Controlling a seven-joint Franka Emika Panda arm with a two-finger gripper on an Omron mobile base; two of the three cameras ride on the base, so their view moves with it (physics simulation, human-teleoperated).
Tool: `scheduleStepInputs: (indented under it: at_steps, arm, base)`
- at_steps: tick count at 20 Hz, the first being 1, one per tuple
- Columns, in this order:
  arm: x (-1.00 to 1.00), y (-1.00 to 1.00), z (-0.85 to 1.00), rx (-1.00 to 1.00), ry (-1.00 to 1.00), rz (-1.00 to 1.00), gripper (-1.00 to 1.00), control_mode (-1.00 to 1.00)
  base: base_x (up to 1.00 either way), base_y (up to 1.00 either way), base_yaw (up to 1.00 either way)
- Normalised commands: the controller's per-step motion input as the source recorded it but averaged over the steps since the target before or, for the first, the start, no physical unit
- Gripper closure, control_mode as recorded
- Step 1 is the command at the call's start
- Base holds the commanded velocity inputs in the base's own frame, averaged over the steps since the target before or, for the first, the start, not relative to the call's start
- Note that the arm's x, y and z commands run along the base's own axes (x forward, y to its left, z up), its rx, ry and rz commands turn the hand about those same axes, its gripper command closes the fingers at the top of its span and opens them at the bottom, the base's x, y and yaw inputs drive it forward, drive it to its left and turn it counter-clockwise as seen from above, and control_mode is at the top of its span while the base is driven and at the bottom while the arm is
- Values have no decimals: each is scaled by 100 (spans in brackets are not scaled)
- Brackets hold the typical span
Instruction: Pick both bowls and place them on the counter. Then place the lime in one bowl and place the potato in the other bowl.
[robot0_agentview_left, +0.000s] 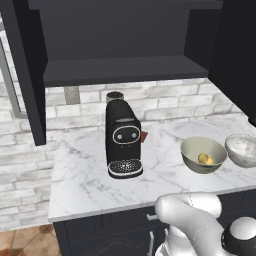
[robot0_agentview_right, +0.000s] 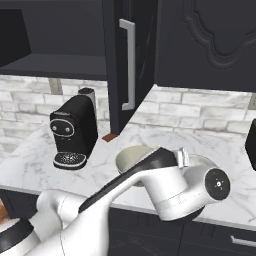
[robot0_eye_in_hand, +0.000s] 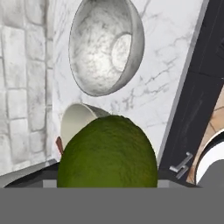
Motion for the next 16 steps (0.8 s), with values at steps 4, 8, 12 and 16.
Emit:
scheduleStepInputs:
  at_steps: [4, 8, 12, 16]
  arm:
    - [60, -31, -5, 0, 0, 0, 100, -100]
    - [65, -19, -9, 0, 0, 2, 100, -100]
    - [53, -21, -19, 0, 2, 1, 100, -100]
    - [36, -22, -28, 0, 5, 0, 100, -100]
  base:
    - [0, 0, 0]
    - [0, 0, 0]
    - [0, 0, 0]
    - [0, 0, 0]
